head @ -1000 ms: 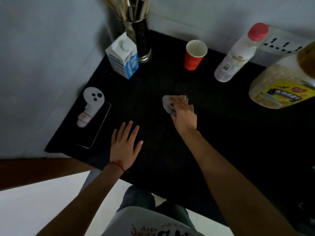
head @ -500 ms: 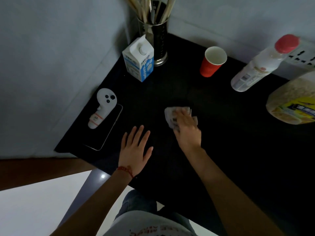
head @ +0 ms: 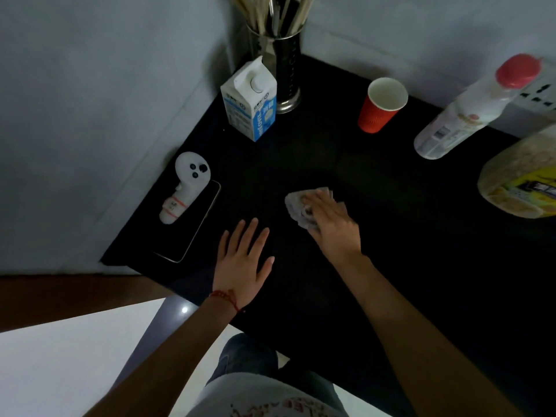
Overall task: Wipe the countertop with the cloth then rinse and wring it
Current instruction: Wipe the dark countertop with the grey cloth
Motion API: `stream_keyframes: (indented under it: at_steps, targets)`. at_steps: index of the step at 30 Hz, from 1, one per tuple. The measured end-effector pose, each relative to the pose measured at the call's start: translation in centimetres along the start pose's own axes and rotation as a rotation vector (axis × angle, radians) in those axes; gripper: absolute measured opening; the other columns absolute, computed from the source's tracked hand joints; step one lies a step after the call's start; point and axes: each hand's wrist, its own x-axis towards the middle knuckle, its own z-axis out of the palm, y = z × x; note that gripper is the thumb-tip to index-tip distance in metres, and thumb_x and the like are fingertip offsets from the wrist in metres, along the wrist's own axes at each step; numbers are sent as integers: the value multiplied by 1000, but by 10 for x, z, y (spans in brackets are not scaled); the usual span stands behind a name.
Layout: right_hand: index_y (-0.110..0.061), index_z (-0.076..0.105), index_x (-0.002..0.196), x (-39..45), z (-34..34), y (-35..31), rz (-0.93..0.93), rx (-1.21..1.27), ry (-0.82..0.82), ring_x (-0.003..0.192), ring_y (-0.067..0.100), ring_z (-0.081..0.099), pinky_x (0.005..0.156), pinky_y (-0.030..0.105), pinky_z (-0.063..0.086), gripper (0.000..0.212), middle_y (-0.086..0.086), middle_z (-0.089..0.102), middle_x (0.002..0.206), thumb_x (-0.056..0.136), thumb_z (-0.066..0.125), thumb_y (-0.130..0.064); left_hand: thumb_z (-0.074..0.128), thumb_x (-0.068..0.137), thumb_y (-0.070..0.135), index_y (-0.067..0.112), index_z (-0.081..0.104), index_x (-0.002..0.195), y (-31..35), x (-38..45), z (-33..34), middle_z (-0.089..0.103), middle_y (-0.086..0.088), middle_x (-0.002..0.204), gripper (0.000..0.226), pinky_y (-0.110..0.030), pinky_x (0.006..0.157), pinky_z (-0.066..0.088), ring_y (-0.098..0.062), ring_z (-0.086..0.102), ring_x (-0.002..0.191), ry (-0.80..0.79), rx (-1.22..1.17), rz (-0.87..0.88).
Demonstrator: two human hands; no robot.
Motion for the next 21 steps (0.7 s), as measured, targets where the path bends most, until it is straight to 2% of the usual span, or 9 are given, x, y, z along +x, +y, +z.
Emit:
stream_keyframes:
  at_steps: [1, 3, 5, 9, 11, 13, 16, 18, 21]
  targets:
    - [-8, 58, 120, 16, -5, 1, 75, 15, 6, 122, 29, 54, 93, 49, 50, 52, 11, 57, 132, 70, 73, -4, 36, 86, 46, 21, 43, 132, 0, 0, 0, 47, -8, 142, 53, -50, 107, 33, -28, 39, 133, -1, 2, 1]
    - [-12, 46, 132, 44, -8, -2, 258, 58, -6, 135, 25, 36, 107, 46, 38, 51, 8, 39, 147, 83, 60, -8, 37, 86, 46, 21, 44, 131, 0, 0, -2, 48, -8, 142, 53, -50, 107, 33, -29, 42, 132, -3, 9, -1]
    - [-15, 38, 138, 43, -5, -7, 323, 67, 7, 141, 20, 26, 110, 40, 34, 53, 5, 31, 152, 87, 55, -11, 36, 86, 46, 20, 45, 131, 1, 0, -3, 49, -9, 141, 53, -50, 106, 34, -30, 44, 131, 0, 19, 7]
    - [-12, 51, 129, -30, 9, -15, 104, 48, 28, 131, 19, 43, 110, 29, 34, 53, 6, 53, 138, 76, 59, -11, 35, 86, 46, 20, 44, 132, 0, -1, -3, 49, -10, 141, 53, -50, 106, 33, -30, 45, 130, -13, 23, 7]
    - [-10, 56, 123, -36, 4, -1, 21, -10, -14, 124, 21, 52, 104, 31, 40, 56, 6, 60, 130, 69, 70, -11, 35, 86, 46, 19, 45, 132, 1, -1, -4, 49, -10, 141, 54, -50, 106, 34, -30, 45, 130, -11, 19, 11]
    - [-9, 54, 125, -10, -6, 9, 126, -63, 14, 122, 29, 54, 92, 41, 50, 59, 11, 55, 134, 69, 74, -8, 35, 86, 45, 19, 46, 131, 1, -1, -4, 49, -10, 140, 54, -50, 106, 35, -31, 45, 130, -12, 10, 13]
    - [-13, 41, 136, 21, -14, 9, 394, 34, 14, 134, 26, 37, 97, 43, 44, 52, 6, 36, 149, 86, 56, -13, 36, 86, 45, 18, 47, 131, 1, -1, -6, 50, -11, 140, 54, -51, 104, 36, -32, 46, 129, -15, 10, 10]
    - [-12, 43, 135, 3, -13, -1, 381, 36, 36, 135, 24, 37, 98, 42, 45, 52, 7, 38, 148, 85, 57, -10, 36, 85, 44, 18, 48, 130, 2, -2, -7, 51, -11, 139, 53, -51, 103, 37, -32, 48, 128, -26, 3, 14]
    - [-10, 54, 126, -57, -2, -12, 245, 24, 85, 127, 24, 49, 95, 40, 48, 57, 8, 54, 136, 72, 70, -4, 36, 85, 44, 18, 49, 130, 2, -2, -9, 51, -11, 139, 54, -53, 102, 38, -32, 48, 128, -35, -6, 8]
